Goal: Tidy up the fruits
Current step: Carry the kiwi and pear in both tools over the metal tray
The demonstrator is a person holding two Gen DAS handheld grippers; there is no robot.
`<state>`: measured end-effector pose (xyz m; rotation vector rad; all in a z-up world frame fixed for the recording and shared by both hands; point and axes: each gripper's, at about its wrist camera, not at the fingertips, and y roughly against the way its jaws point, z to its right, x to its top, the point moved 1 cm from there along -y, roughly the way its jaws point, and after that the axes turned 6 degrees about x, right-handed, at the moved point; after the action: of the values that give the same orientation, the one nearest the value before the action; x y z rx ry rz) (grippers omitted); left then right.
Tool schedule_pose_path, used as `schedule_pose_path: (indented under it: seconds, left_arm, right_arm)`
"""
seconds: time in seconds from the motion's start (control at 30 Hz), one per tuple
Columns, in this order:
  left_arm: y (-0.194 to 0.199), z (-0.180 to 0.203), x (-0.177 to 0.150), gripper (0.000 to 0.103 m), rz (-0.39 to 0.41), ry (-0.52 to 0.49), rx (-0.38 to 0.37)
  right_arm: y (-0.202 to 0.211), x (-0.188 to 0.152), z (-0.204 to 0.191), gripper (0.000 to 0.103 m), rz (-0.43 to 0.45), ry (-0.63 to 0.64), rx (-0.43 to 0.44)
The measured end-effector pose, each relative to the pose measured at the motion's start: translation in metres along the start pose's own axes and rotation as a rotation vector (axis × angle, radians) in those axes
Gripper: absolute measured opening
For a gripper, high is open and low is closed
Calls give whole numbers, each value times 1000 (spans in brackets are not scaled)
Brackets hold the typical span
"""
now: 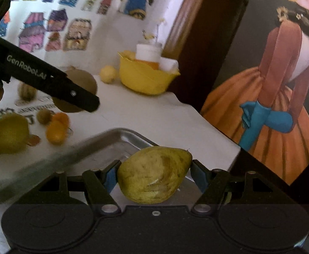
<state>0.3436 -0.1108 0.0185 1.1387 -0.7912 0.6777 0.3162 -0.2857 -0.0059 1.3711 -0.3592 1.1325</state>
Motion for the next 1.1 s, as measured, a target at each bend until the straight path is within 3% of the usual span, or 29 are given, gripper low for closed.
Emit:
schedule_pose_path:
  seconds: [0.3,0.7,1.1]
  left_arm:
    - [-50,20,-4,67,-93,-25,-20]
    - [-71,28,1,68,-159,-71,-13]
    - [-82,29,-3,68,-220,-49,-18]
  right_arm:
    - [-19,-15,23,72,-45,-17,-10]
    - [-36,-21,30,72,-53,-30,9]
    - [-32,-24,28,72,-47,-22,6]
